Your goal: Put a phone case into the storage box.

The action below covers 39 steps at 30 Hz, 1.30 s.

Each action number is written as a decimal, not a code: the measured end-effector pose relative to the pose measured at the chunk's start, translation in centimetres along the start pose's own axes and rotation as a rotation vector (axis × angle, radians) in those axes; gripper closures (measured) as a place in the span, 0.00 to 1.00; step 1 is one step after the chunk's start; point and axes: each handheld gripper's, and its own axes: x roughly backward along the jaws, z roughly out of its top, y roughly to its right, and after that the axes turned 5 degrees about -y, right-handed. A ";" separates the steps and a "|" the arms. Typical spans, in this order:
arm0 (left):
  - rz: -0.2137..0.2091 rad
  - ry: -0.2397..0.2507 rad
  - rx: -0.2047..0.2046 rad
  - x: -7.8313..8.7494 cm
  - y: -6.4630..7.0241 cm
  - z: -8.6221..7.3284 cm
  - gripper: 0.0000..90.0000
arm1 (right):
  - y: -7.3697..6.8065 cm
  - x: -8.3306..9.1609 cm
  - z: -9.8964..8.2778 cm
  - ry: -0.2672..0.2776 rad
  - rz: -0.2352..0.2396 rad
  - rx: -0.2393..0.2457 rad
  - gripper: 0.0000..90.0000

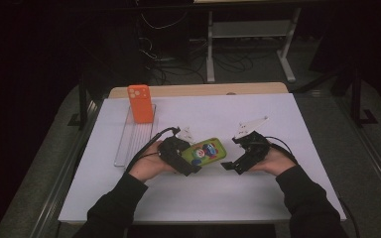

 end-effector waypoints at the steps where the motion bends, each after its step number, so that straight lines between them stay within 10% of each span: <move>1: 0.007 0.000 0.006 0.0 0.0 0.0 0.18 | 0.1 0.0 -0.2 0.009 -0.011 -0.014 0.00; 21: 0.072 -0.022 0.096 0.1 -0.8 -1.1 0.17 | -2.0 -0.9 -4.2 0.097 -0.210 -0.266 0.00; 39: 0.055 -0.009 0.106 0.5 -1.1 -1.2 0.17 | -2.9 -1.3 -4.0 0.133 -0.355 -0.092 0.00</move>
